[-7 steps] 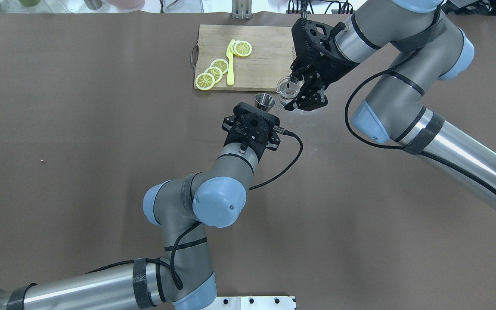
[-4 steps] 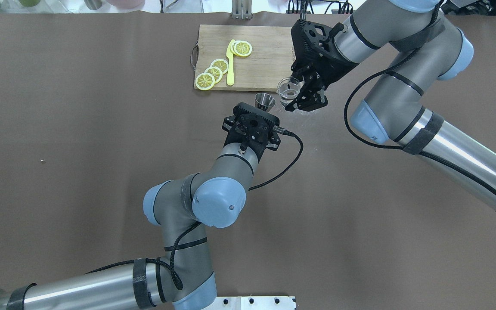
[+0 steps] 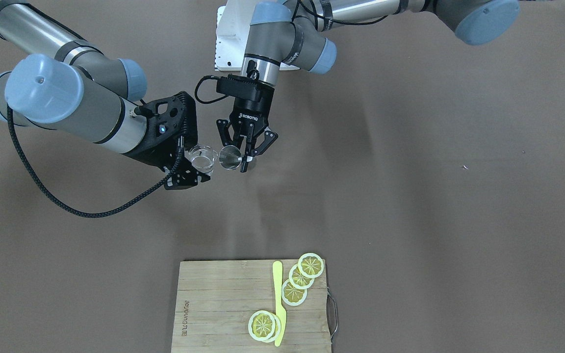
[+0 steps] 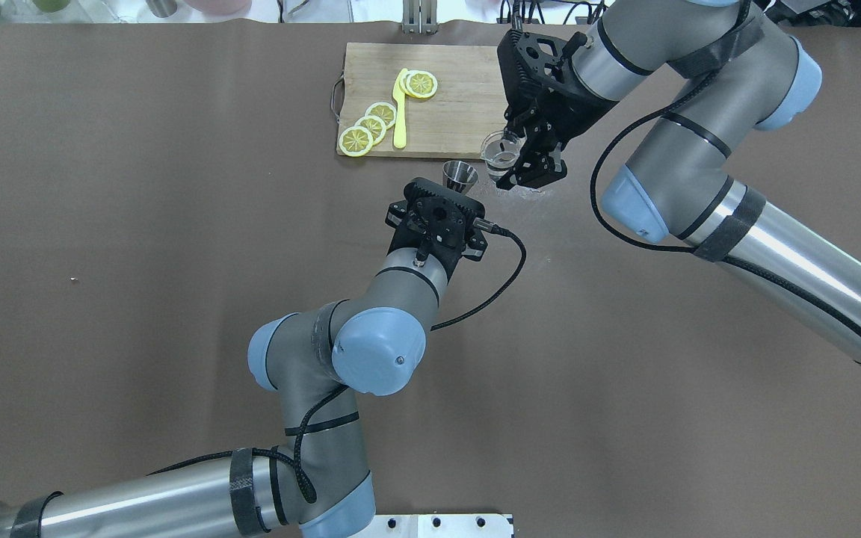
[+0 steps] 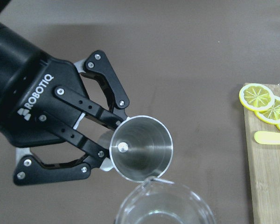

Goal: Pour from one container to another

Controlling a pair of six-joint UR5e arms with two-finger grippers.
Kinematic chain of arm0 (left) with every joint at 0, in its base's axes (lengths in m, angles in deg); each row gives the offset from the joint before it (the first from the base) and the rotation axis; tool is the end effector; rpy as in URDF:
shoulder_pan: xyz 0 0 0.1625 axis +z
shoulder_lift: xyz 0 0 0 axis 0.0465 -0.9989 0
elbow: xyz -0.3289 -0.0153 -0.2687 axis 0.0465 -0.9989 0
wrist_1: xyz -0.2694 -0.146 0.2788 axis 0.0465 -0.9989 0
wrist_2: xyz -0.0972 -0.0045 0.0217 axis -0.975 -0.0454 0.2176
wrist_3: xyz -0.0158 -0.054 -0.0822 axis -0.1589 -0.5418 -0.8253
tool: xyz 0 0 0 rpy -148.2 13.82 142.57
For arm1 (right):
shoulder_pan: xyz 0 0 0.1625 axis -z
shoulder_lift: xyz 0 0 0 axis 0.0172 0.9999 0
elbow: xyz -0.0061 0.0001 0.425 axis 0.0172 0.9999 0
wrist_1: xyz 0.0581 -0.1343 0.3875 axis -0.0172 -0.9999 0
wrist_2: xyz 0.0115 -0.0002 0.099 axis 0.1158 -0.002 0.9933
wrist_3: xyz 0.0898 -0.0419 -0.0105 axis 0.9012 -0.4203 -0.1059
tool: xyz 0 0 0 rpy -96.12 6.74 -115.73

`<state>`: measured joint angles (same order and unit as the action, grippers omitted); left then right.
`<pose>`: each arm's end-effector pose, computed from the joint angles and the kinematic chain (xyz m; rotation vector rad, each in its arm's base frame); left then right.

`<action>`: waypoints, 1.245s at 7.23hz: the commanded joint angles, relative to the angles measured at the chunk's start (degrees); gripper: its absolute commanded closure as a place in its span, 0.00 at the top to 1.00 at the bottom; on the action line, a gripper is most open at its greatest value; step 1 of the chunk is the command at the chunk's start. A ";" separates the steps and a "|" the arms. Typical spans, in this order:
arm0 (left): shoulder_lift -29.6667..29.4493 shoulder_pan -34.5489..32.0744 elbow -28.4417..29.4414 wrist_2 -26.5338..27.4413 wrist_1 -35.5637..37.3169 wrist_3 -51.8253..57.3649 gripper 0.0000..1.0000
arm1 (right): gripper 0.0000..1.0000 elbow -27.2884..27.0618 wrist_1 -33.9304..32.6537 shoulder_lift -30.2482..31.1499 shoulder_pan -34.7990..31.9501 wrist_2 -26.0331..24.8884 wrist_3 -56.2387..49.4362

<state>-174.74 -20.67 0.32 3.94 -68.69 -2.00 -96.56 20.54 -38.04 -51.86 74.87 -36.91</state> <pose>0.6134 -0.4014 0.1329 1.1177 0.7921 -0.0118 -0.3924 -0.5710 0.2121 0.9506 -0.9937 -1.4432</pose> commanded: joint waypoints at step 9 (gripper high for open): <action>-0.26 -0.10 0.44 0.00 -1.13 0.00 0.00 | 0.00 -0.14 -10.43 -4.38 -0.10 -2.65 -3.58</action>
<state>-175.00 -20.75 0.64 3.91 -69.41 -1.99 -96.69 11.79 -41.93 -52.09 72.62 -39.06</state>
